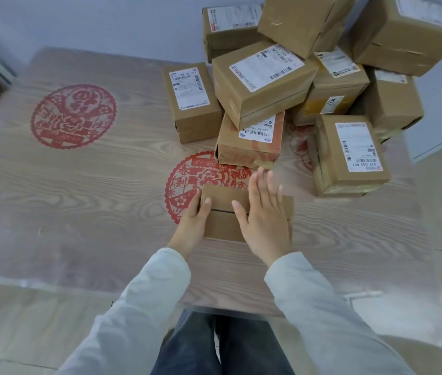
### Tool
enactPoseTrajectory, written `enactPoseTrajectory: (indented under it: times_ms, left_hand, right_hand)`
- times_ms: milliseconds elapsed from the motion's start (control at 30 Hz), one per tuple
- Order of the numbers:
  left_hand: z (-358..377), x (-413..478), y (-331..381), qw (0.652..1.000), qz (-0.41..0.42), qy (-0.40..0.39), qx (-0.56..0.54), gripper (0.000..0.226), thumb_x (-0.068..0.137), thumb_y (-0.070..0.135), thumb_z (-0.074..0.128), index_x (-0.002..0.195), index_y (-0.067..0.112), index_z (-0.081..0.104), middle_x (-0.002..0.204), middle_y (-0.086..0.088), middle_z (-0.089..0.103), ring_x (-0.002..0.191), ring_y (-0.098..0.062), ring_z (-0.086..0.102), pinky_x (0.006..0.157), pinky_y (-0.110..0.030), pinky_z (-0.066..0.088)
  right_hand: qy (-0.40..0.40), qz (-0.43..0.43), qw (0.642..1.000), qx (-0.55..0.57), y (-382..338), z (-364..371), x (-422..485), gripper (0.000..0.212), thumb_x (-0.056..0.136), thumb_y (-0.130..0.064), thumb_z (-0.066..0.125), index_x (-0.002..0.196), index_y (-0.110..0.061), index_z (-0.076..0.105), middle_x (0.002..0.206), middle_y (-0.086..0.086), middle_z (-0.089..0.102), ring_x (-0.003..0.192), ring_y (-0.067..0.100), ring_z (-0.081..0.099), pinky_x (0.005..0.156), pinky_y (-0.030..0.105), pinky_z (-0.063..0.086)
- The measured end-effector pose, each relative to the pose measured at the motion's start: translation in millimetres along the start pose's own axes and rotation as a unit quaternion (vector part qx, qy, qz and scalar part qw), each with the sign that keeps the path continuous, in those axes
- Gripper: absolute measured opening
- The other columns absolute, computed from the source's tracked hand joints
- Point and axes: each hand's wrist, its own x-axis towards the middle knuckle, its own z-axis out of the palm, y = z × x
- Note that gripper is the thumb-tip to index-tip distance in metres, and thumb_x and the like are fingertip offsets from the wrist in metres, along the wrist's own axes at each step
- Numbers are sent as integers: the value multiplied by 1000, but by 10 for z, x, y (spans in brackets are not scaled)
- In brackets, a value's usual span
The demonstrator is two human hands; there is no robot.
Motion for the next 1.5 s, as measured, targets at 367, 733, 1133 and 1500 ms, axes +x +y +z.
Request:
enactPoseTrajectory:
  times_ms: [367, 733, 1133, 1500]
  left_hand:
    - [-9, 147, -124, 999, 25, -24, -1, 53, 101, 34, 40, 150, 23, 24, 146, 3, 43, 130, -12, 44, 109, -34, 38]
    - [13, 191, -150, 999, 30, -8, -10, 51, 101, 30, 41, 149, 24, 27, 144, 2, 44, 128, -13, 46, 105, -30, 41]
    - [11, 159, -157, 1000, 18, -11, -3, 52, 100, 34, 42, 149, 26, 26, 145, 1, 44, 128, -16, 46, 109, -40, 39]
    - [27, 188, -195, 999, 15, 1, -29, 51, 101, 36, 40, 149, 27, 26, 148, 1, 41, 132, -16, 43, 112, -41, 35]
  right_hand:
    - [52, -17, 995, -83, 32, 360, 126, 68, 100, -50, 14, 148, -2, 21, 157, 12, 20, 146, 26, 15, 117, 43, 7]
    - [68, -16, 993, -96, 20, 350, 182, 62, 102, -40, 13, 142, 2, 34, 149, 16, 38, 139, 30, 34, 113, 42, 16]
    - [63, -12, 994, -86, 10, 311, 144, 61, 101, -40, 18, 139, 2, 42, 142, 18, 47, 130, 31, 47, 112, 41, 20]
    - [54, -14, 995, -85, 28, 372, 173, 63, 98, -39, 20, 143, 2, 33, 150, 16, 36, 140, 30, 33, 115, 40, 10]
